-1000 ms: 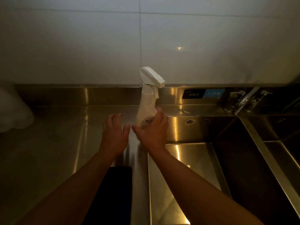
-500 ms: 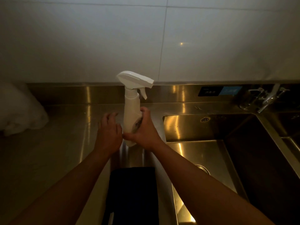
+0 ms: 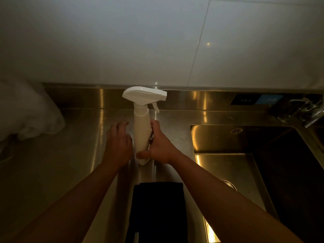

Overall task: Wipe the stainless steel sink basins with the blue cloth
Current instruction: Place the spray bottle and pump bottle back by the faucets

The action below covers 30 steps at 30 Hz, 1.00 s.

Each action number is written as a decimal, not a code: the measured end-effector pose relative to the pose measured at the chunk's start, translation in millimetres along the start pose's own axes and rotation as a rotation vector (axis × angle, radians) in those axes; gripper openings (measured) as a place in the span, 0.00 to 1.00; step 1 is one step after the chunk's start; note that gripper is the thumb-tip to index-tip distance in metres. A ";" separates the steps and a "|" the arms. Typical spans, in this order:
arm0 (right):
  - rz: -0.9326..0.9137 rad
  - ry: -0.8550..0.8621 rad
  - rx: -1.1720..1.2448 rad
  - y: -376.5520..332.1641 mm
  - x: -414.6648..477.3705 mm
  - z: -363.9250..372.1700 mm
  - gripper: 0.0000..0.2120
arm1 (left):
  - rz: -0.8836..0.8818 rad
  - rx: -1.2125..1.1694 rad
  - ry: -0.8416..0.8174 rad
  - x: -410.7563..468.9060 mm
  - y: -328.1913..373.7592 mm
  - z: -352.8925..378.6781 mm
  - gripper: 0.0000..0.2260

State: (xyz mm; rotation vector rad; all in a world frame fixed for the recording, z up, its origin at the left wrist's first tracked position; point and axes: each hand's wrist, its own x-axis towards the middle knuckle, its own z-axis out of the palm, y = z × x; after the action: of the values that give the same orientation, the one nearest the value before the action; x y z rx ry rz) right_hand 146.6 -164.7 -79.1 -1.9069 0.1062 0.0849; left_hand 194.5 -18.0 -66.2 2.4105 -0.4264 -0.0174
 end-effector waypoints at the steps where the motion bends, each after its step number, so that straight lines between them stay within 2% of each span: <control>1: -0.005 -0.003 -0.008 0.3 0.6 0.7 0.47 | -0.001 0.000 0.002 0.4 -1.7 0.5 0.19; 6: -0.028 -0.030 -0.065 2.5 -2.9 2.3 0.47 | -0.005 -0.024 -0.001 0.5 -7.2 3.9 0.16; 11: -0.051 -0.041 -0.074 11.3 -9.6 -0.9 0.50 | -0.018 0.001 -0.005 -3.9 -10.5 4.8 0.18; 17: -0.051 -0.044 -0.079 10.8 -11.3 0.0 0.49 | -0.065 0.032 -0.034 -11.2 -12.5 6.7 0.19; 24: 0.000 -0.046 -0.173 19.2 -27.0 -12.8 0.63 | -0.085 0.079 -0.020 -30.8 -14.8 5.3 0.19; 27: 0.039 -0.071 -0.280 30.2 -45.4 -31.7 0.61 | -0.132 0.143 0.027 -52.2 -14.0 2.7 0.19; 30: 0.139 -0.066 -0.425 32.2 -64.3 -55.0 0.55 | -0.162 0.222 0.062 -81.2 -7.9 -1.4 0.19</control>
State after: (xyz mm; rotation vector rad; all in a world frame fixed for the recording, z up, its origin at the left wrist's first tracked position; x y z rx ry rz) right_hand 79.4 -225.1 -83.9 -2.3171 0.1877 0.2825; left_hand 120.2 13.5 -78.0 2.6513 -0.2127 0.0341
